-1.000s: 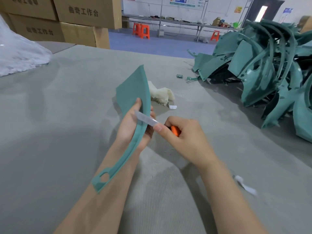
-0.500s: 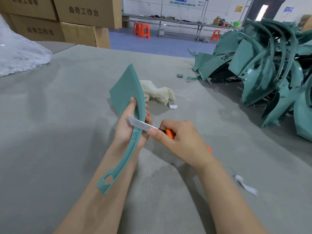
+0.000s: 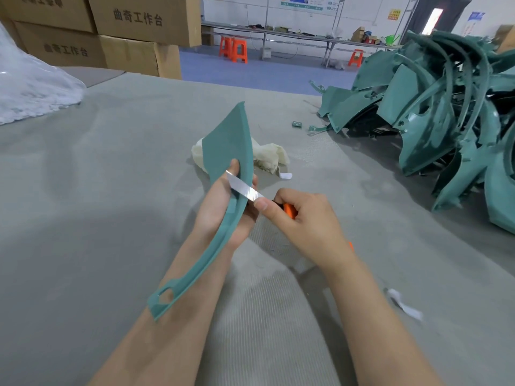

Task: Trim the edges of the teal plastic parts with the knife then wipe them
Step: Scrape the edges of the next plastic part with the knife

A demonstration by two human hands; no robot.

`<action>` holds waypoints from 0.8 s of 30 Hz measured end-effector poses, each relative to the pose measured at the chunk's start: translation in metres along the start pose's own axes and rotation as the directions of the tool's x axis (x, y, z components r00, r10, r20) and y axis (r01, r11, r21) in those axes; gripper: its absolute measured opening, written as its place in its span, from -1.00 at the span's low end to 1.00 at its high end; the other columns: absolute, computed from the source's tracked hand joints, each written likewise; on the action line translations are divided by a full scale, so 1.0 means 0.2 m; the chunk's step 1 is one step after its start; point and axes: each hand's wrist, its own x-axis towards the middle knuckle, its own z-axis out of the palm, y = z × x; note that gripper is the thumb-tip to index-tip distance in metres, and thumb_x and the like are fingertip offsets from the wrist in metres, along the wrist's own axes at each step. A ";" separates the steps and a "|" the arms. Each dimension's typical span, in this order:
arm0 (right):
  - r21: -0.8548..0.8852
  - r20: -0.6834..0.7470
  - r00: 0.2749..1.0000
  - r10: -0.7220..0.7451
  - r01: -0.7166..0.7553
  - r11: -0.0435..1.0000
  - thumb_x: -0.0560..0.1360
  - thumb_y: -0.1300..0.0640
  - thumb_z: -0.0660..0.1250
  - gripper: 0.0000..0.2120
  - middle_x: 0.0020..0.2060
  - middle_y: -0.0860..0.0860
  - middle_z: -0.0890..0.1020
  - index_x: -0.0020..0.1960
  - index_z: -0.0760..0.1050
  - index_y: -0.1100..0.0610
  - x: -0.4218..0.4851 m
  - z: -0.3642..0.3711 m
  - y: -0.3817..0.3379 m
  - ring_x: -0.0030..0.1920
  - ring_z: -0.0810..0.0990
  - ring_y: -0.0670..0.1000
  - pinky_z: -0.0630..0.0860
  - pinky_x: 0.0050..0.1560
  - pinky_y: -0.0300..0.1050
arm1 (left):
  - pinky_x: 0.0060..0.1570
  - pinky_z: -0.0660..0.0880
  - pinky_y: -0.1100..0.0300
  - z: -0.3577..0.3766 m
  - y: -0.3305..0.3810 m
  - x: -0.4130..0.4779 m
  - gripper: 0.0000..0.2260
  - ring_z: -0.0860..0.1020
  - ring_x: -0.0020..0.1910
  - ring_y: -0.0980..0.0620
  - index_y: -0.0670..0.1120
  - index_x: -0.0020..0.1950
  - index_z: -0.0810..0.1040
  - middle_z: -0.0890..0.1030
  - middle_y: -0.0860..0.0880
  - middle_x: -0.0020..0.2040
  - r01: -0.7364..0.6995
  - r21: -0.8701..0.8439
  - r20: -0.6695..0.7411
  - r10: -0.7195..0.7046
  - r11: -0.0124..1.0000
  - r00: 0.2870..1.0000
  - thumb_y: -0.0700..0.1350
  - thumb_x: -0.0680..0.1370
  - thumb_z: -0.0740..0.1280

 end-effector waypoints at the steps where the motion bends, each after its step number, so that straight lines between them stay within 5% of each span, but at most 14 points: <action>1: 0.006 -0.012 1.000 0.003 -0.003 1.000 0.32 -0.43 0.12 -0.44 -0.59 -0.06 0.27 -0.39 0.37 0.09 0.00 0.00 0.00 -0.49 0.29 -0.05 0.18 -0.43 -0.24 | -0.37 0.45 0.31 0.00 0.00 0.00 -0.81 0.43 -0.38 0.14 -0.06 -0.20 0.47 0.43 0.02 -0.27 -0.004 0.005 0.004 0.004 1.000 1.000 -0.03 0.58 0.25; 8: 0.008 -0.048 0.999 -0.004 0.004 1.000 0.33 -0.44 0.13 -0.44 -0.60 -0.07 0.25 -0.40 0.34 0.09 0.01 0.00 0.02 -0.50 0.28 -0.05 0.20 -0.43 -0.21 | -0.44 0.43 0.33 0.01 0.00 -0.01 -0.87 0.40 -0.38 0.15 -0.09 -0.21 0.49 0.41 0.00 -0.30 0.012 0.024 0.047 -0.013 1.000 0.999 -0.06 0.48 0.30; 13: 0.002 -0.114 0.993 0.008 -0.007 1.000 0.34 -0.44 0.11 -0.39 -0.57 -0.08 0.31 -0.37 0.39 0.13 0.02 -0.01 0.04 -0.48 0.31 -0.07 0.20 -0.45 -0.25 | -0.60 0.37 0.45 0.03 0.00 -0.01 -0.77 0.42 -0.59 0.19 -0.13 -0.22 0.48 0.44 0.04 -0.47 0.045 0.048 0.046 -0.048 0.998 0.998 -0.05 0.58 0.24; 24: 0.010 -0.190 0.981 0.036 -0.035 0.999 0.34 -0.46 0.10 -0.33 -0.57 -0.08 0.24 -0.35 0.38 0.19 0.03 -0.04 0.06 -0.48 0.25 -0.05 0.20 -0.43 -0.16 | -0.61 0.37 0.44 0.03 0.00 -0.03 -0.77 0.41 -0.56 0.20 -0.11 -0.19 0.48 0.42 0.03 -0.37 0.185 0.152 0.081 -0.198 0.971 0.977 -0.02 0.60 0.23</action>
